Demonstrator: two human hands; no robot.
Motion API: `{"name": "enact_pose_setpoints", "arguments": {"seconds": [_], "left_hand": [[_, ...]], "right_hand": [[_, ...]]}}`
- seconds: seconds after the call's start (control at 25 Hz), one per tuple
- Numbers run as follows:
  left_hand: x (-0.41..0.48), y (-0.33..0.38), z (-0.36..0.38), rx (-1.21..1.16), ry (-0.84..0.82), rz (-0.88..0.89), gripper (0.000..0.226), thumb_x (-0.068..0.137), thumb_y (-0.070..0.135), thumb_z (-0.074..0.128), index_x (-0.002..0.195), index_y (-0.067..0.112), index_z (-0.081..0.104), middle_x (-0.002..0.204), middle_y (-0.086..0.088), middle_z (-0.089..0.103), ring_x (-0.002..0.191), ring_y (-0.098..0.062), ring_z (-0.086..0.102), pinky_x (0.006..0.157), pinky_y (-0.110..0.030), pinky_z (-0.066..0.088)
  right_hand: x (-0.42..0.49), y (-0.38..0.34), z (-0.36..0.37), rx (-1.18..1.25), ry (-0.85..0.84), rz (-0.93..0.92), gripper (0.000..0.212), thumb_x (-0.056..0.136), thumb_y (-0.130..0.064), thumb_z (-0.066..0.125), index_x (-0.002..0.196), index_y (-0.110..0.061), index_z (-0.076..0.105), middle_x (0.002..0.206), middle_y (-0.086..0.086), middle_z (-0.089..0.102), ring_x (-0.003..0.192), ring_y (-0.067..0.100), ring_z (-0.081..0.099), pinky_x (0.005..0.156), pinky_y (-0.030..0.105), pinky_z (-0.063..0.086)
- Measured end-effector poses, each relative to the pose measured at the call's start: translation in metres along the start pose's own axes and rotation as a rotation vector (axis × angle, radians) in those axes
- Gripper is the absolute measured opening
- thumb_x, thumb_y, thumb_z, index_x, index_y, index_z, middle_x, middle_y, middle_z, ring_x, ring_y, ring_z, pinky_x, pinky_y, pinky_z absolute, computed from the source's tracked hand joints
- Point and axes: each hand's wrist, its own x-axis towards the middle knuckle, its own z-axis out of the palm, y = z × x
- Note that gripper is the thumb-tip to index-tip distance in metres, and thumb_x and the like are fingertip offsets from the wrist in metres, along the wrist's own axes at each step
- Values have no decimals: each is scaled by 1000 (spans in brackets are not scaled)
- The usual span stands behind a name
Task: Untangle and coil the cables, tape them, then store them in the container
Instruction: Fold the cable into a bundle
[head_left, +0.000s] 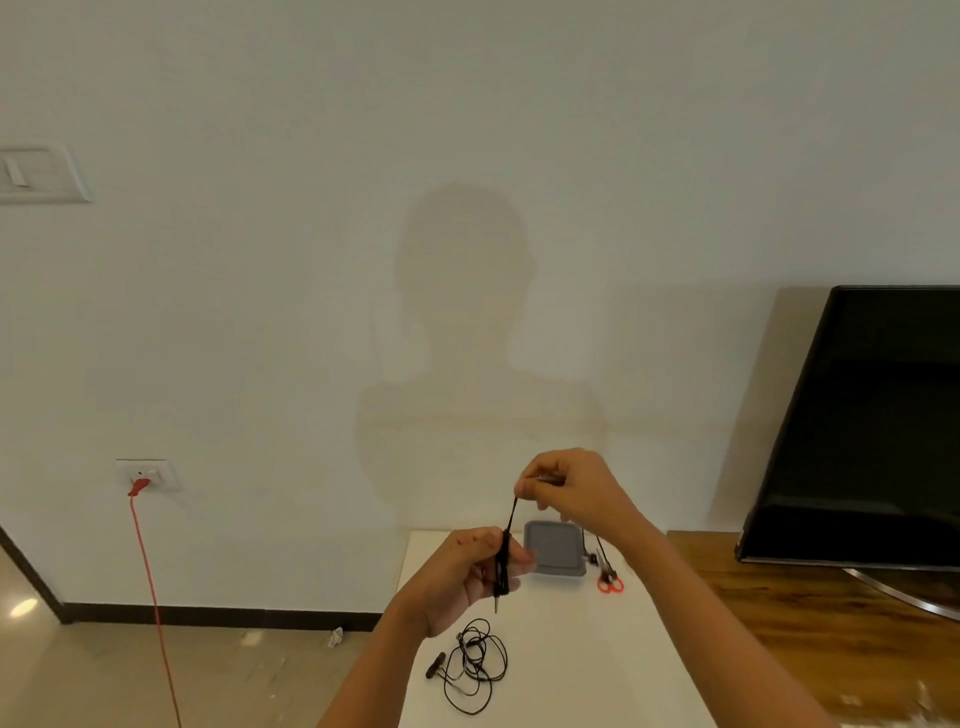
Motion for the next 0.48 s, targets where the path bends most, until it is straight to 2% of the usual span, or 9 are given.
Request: {"name": "enact_pose_setpoints", "arguments": {"seconds": [0.12, 0.24, 0.36, 0.48], "left_hand": [[0, 4, 6, -204, -25, 45, 29, 91, 21, 46, 82, 1, 65, 100, -26, 69, 112, -46, 60, 97, -57, 47], [1, 13, 9, -320, 12, 112, 32, 90, 25, 47, 73, 2, 61, 109, -27, 67, 111, -43, 61, 88, -56, 52], [1, 17, 4, -426, 61, 159, 31, 88, 24, 48, 71, 2, 62, 115, -25, 66, 111, -45, 61, 85, -58, 53], [3, 22, -6, -427, 134, 192, 30, 91, 23, 47, 74, 3, 62, 119, -21, 66, 111, -42, 62, 89, -55, 52]], "right_hand": [[5, 29, 16, 277, -150, 134, 13, 86, -20, 65, 77, -18, 74, 63, 4, 63, 55, 17, 50, 50, 25, 40], [-22, 45, 54, 522, -200, 260, 34, 97, -15, 47, 75, -20, 72, 60, 2, 58, 53, 16, 45, 50, 25, 41], [-56, 38, 74, 580, -235, 370, 46, 100, -38, 39, 75, -13, 70, 57, 4, 59, 45, 14, 45, 45, 21, 42], [-78, 26, 80, 528, -300, 439, 45, 98, -38, 43, 72, -12, 69, 55, 0, 57, 42, 10, 44, 44, 21, 40]]}}
